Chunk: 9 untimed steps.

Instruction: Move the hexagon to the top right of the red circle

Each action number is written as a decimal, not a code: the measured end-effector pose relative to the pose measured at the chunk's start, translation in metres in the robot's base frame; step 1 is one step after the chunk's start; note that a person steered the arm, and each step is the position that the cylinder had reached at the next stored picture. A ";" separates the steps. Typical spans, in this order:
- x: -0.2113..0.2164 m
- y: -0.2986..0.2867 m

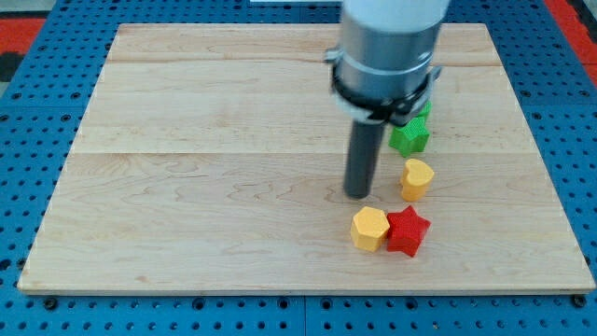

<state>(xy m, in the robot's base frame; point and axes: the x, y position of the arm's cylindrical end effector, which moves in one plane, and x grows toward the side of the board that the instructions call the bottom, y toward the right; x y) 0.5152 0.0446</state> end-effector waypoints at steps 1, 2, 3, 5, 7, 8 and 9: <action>0.031 -0.016; 0.049 -0.016; 0.071 -0.014; 0.056 -0.003; 0.081 0.007; 0.072 0.039; 0.042 0.026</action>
<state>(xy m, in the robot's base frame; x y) 0.5576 0.0710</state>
